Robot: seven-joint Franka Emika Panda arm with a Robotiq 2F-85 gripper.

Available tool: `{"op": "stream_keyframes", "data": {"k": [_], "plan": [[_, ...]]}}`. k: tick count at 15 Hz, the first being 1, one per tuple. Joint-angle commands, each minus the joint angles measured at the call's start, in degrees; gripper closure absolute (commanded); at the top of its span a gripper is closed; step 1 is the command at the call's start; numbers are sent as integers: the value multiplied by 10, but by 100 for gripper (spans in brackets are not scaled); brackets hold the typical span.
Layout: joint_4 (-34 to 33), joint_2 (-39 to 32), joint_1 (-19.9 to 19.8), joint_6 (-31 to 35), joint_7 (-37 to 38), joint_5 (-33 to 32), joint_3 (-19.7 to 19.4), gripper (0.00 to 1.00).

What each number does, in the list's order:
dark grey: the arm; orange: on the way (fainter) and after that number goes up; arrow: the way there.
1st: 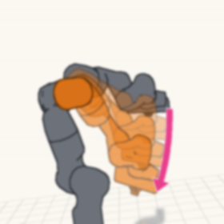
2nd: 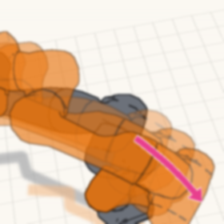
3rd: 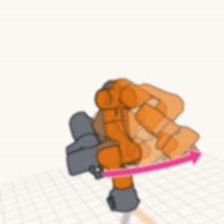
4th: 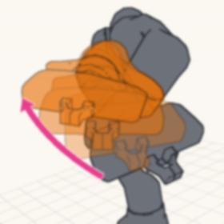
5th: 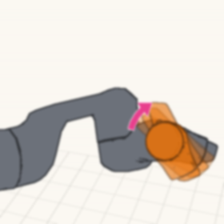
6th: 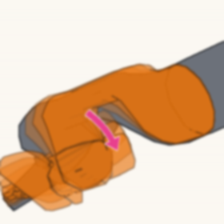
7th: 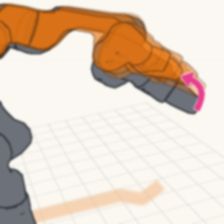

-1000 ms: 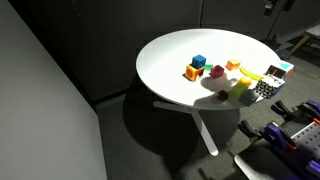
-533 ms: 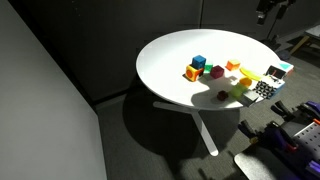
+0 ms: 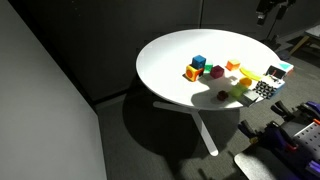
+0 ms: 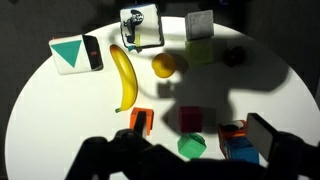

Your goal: Put the dark green block on the pink block

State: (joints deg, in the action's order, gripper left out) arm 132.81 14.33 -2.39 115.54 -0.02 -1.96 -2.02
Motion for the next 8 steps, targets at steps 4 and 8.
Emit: {"op": "stream_keyframes", "data": {"k": [4,8], "plan": [[-19,-13,-1,0,9,5,-1,0],[-56,-45,-1,-2,21,9,-1,0]]}}
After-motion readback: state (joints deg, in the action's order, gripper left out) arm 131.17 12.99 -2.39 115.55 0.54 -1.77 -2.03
